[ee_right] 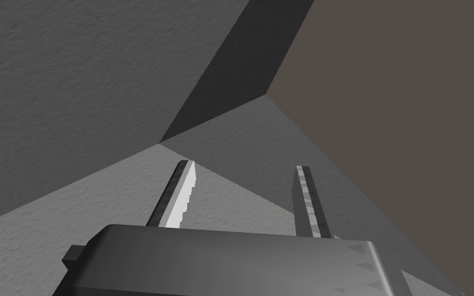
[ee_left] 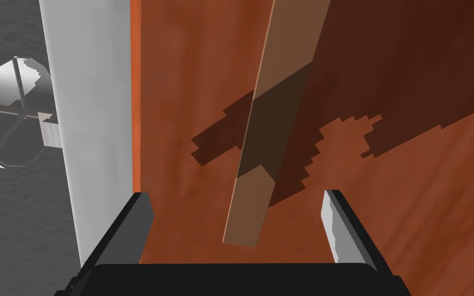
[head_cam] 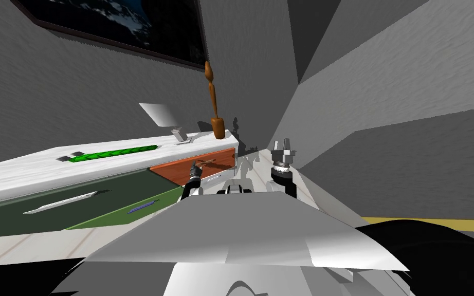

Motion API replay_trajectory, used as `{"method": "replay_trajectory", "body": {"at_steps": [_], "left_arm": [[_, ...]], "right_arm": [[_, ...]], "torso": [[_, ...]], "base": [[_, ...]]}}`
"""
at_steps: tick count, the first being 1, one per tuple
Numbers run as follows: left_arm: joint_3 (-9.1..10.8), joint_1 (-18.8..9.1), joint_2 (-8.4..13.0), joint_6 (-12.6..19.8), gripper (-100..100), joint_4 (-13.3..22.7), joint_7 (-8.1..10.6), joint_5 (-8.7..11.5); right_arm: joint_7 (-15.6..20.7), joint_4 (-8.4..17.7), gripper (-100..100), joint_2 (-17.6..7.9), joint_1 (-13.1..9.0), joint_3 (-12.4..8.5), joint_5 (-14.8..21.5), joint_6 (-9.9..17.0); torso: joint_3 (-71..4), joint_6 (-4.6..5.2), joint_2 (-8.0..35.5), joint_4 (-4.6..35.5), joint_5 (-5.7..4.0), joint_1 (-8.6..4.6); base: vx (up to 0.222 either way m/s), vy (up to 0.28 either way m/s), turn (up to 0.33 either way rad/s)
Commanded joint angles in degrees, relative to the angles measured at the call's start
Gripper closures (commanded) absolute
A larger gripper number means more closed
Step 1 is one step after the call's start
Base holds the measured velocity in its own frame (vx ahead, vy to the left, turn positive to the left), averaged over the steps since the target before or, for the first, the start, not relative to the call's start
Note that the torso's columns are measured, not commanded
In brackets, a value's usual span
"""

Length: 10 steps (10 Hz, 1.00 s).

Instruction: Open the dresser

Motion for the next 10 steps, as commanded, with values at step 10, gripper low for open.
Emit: {"method": "replay_trajectory", "body": {"at_steps": [10], "left_arm": [[-1.29, 3.53, -0.26, 0.43, 100, -3.46, 0.19, 0.12]], "right_arm": [[0.00, 0.00, 0, 0.01, -0.02, 0.01, 0.00, 0.00]], "torso": [[0.18, -0.05, 0.36, 0.16, -0.10, -0.08]], "base": [[-0.134, -0.056, 0.004]]}}
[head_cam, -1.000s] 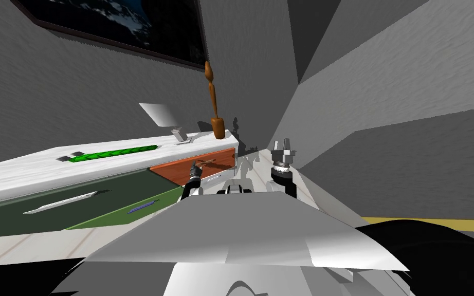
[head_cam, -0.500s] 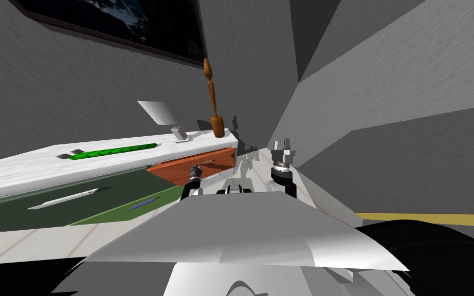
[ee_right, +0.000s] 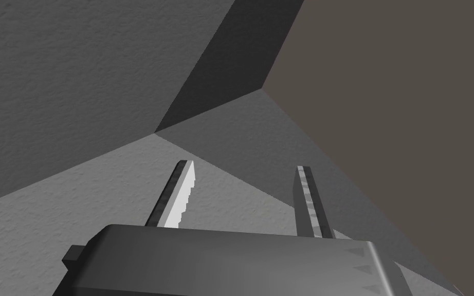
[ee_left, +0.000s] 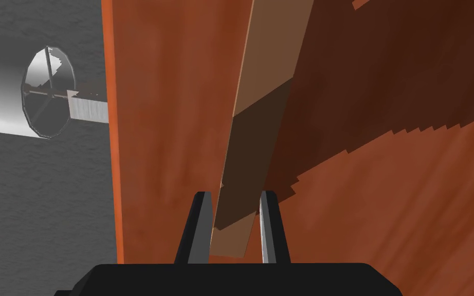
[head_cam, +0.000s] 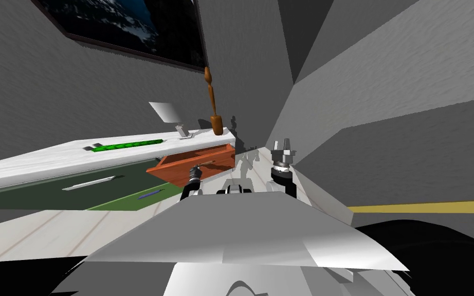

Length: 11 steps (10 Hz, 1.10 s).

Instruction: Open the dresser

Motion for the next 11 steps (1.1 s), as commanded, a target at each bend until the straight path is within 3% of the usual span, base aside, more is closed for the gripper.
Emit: {"method": "replay_trajectory", "body": {"at_steps": [1, 2, 3, 11], "left_arm": [[-0.43, 0.92, 0.02, -0.53, 100, -1.42, 0.18, 0.07], [-0.39, 0.81, 0.04, -0.26, 100, -0.69, 0.11, 0.04], [-0.41, 1.70, -0.02, 0.95, -100, -2.08, 0.17, 0.18], [0.34, 6.74, 0.04, 9.40, -100, -14.88, 0.66, 1.42]], "right_arm": [[0.00, 0.00, 0, 0.00, 0.00, 0.00, 0.00, 0.00], [0.00, 0.00, 0, 0.00, 0.00, 0.00, 0.00, 0.00], [0.00, 0.00, 0, 0.00, 0.01, 0.00, 0.00, 0.00], [0.00, 0.00, 0, -0.01, 0.03, -0.01, 0.00, -0.01]], "torso": [[0.03, -0.02, 0.02, 0.04, -0.03, -0.09], [-0.01, -0.02, -0.02, 0.08, -0.09, -0.09], [-0.21, 0.01, -0.39, 0.06, -0.09, 0.08], [-0.12, 0.06, -0.19, 0.00, -0.04, -0.04]], "base": [[-0.188, -0.083, 0.011], [-0.091, -0.040, 0.001], [-0.019, -0.014, -0.013], [0.016, -0.009, -0.016]]}}
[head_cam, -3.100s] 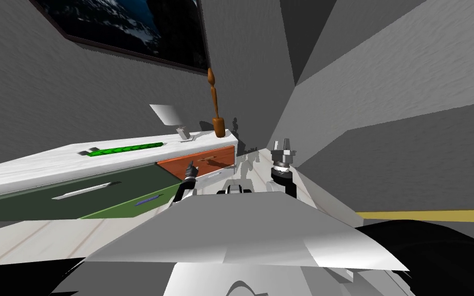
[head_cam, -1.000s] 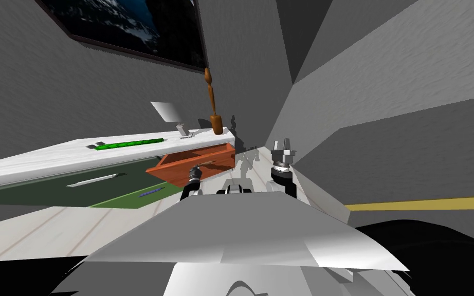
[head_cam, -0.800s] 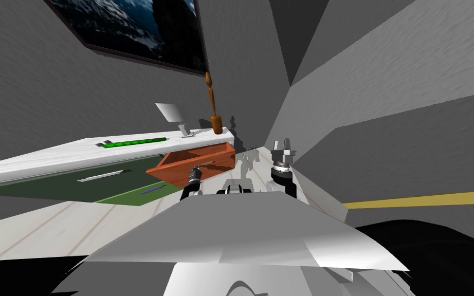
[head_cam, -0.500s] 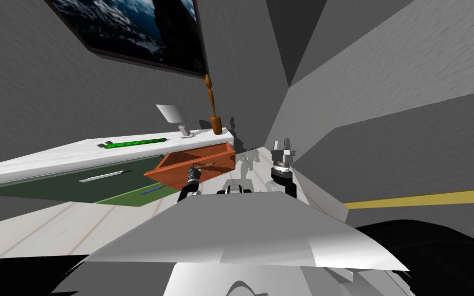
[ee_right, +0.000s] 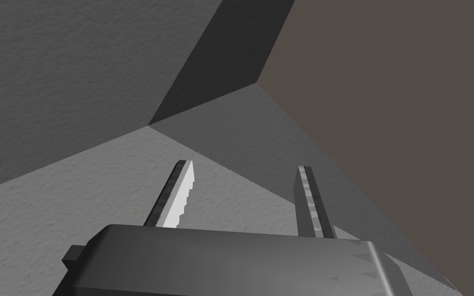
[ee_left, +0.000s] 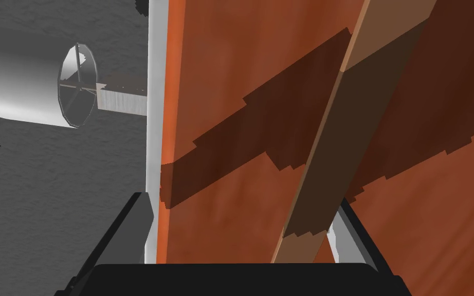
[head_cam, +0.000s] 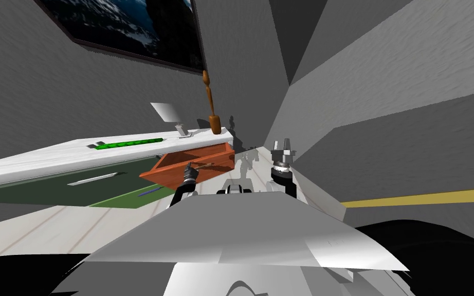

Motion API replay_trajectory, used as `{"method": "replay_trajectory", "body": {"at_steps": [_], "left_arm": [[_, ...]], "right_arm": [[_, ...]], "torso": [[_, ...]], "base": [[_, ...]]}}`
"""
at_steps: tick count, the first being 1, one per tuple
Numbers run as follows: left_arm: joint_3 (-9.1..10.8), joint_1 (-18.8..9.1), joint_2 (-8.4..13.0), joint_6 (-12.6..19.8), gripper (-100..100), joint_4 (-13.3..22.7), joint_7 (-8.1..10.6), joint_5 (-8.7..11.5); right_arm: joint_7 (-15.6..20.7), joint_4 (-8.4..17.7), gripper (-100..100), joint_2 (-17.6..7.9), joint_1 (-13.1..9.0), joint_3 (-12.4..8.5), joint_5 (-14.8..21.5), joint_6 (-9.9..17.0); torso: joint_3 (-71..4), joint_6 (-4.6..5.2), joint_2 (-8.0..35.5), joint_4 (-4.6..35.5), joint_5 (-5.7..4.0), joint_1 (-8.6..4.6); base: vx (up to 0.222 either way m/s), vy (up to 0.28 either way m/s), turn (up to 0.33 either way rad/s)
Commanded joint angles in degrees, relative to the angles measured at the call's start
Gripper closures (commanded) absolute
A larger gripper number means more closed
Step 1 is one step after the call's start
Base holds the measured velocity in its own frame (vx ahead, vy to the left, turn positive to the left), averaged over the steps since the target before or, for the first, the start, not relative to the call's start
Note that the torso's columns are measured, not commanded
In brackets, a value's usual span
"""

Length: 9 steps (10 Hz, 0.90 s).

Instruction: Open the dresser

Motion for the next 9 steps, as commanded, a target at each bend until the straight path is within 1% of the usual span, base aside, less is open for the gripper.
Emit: {"method": "replay_trajectory", "body": {"at_steps": [1, 2, 3, 4, 9], "left_arm": [[0.23, 1.55, 0.09, 2.52, -100, -4.16, 0.22, 0.43], [0.23, 1.55, 0.09, 2.52, -100, -4.32, 0.22, 0.43], [0.14, 1.87, 0.06, 2.67, -100, -3.49, 0.07, 0.34], [0.16, 1.93, 0.03, 2.81, 0, -3.43, 0.07, 0.35], [0.14, 2.19, -0.14, 2.87, 0, -2.83, 0.02, 0.32]], "right_arm": [[0.00, 0.00, 0, 0.00, 0.00, 0.00, 0.00, 0.00], [0.00, 0.00, 0, 0.00, 0.00, 0.00, 0.00, 0.00], [0.00, 0.00, 0, 0.00, 0.00, 0.00, 0.00, 0.00], [0.00, 0.00, 0, 0.00, 0.00, 0.00, 0.00, 0.00], [0.00, 0.00, 0, 0.00, 0.00, 0.00, 0.00, 0.00]], "torso": [[0.00, -0.02, 0.12, 0.10, -0.12, -0.08], [0.00, -0.04, 0.23, 0.19, -0.23, -0.16], [0.02, -0.03, 0.31, 0.25, -0.30, -0.21], [0.04, -0.02, 0.29, 0.14, -0.21, -0.20], [-0.08, 0.01, -0.07, -0.09, 0.01, 0.02]], "base": [[0.014, -0.012, -0.016], [0.012, -0.008, -0.003], [0.010, -0.001, 0.001], [0.007, -0.001, 0.000], [0.000, 0.000, 0.000]]}}
